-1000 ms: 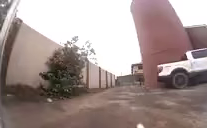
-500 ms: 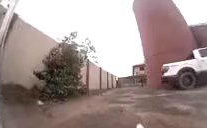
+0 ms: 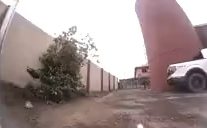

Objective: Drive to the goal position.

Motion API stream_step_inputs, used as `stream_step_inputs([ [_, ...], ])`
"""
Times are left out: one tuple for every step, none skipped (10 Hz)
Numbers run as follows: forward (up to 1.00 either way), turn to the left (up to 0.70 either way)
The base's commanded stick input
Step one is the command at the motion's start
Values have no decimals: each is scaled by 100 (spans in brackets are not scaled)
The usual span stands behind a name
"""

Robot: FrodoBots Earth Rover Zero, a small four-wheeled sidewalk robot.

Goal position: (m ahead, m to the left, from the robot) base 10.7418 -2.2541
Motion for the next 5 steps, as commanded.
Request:
stream_step_inputs([
  [100, 0],
  [100, 0],
  [100, 0],
  [100, 0],
  [100, 0],
])
